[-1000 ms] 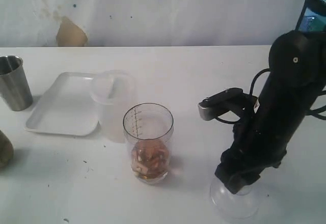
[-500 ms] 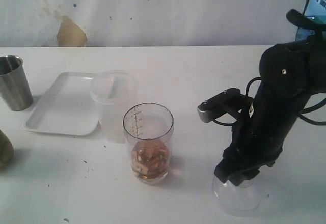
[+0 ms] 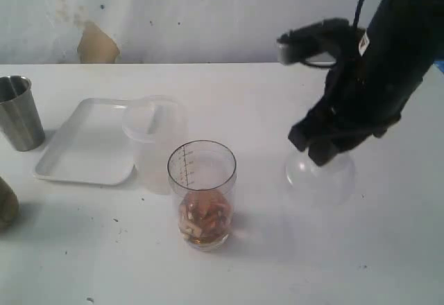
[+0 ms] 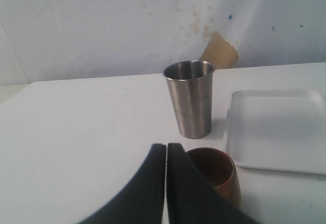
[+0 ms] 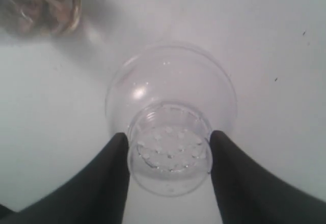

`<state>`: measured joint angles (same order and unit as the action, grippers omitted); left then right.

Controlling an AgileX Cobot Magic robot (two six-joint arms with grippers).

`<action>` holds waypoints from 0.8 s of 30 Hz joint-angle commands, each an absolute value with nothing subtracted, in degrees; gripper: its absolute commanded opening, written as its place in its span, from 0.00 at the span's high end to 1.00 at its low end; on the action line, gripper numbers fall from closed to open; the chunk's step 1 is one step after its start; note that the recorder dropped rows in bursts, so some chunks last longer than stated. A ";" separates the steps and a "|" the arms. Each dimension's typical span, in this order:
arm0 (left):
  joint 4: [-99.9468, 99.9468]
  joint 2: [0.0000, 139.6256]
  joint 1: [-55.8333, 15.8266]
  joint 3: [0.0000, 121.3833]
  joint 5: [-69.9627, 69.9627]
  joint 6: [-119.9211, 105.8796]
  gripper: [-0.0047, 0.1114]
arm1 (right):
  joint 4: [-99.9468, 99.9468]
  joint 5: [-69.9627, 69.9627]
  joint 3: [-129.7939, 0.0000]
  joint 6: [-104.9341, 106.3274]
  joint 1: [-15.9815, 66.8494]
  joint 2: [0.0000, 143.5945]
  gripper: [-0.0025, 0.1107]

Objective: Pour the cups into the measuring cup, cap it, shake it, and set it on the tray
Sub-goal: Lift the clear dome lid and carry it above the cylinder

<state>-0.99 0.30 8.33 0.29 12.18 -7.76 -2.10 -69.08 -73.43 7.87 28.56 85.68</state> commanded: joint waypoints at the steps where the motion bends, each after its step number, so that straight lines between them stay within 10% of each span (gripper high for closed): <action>1: -1.47 0.00 7.93 0.00 11.64 -7.74 0.95 | -3.57 -69.96 -81.17 5.81 28.59 85.50 0.98; 24: -1.47 0.00 7.93 0.00 11.64 -7.74 0.95 | -7.75 -69.96 -95.44 1.16 42.23 95.95 0.98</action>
<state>-0.99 0.30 8.33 0.29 12.18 -7.76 -8.66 -69.92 -94.62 2.51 41.69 95.34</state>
